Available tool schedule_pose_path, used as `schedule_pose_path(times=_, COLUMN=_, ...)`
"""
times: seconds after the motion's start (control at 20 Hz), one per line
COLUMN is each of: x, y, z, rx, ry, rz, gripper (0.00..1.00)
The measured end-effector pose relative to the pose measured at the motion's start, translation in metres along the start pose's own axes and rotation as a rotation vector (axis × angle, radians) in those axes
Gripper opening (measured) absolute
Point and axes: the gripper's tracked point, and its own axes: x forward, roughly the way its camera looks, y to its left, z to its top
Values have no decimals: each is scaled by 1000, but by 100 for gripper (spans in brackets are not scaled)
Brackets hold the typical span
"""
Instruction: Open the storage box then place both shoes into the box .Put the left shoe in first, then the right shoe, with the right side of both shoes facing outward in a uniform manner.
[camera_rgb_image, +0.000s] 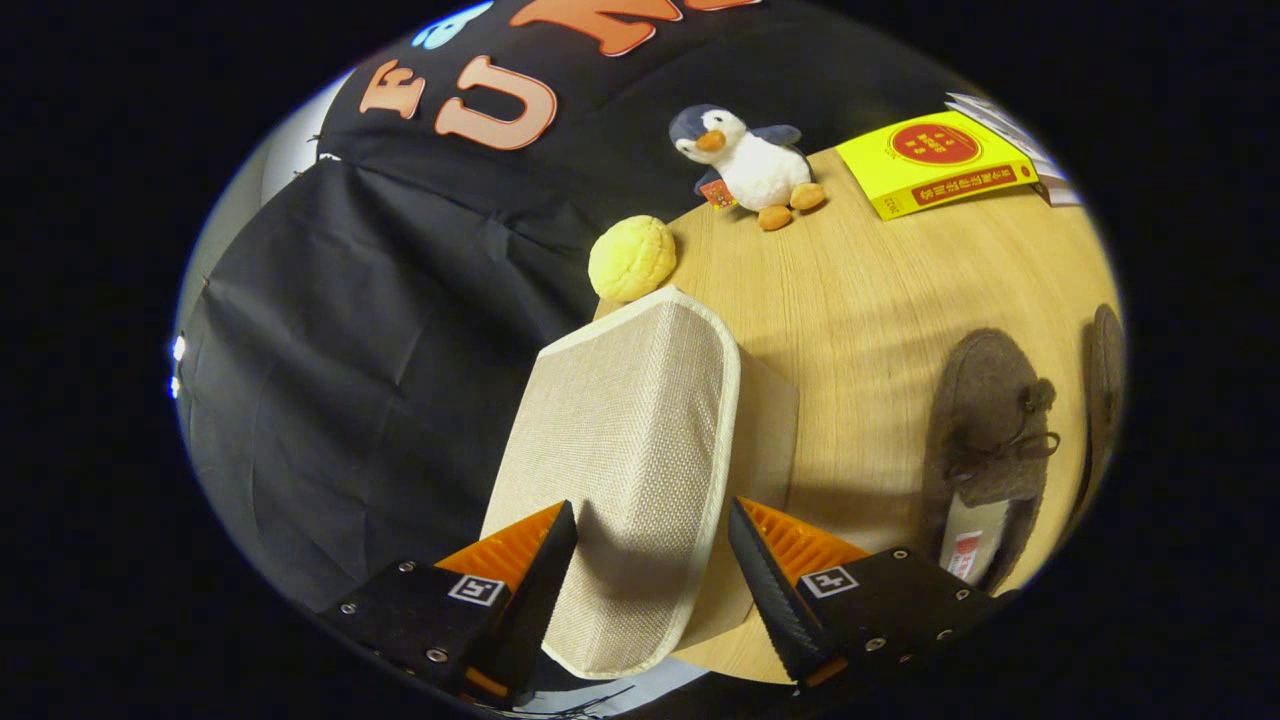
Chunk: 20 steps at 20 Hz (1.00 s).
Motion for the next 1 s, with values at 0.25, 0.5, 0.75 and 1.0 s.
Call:
schedule_pose_path(times=0.25, x=-10, y=19, z=6, rx=42, ry=-12, rz=81, gripper=80)
schedule_pose_path(times=0.5, x=-35, y=57, z=22, rx=55, ry=-57, rz=197, gripper=70)
schedule_pose_path(times=0.75, x=-55, y=112, z=40, rx=24, ry=-92, rz=320, gripper=64)
schedule_pose_path(times=1.0, x=-58, y=155, z=50, rx=-48, ry=-129, rz=361, gripper=39)
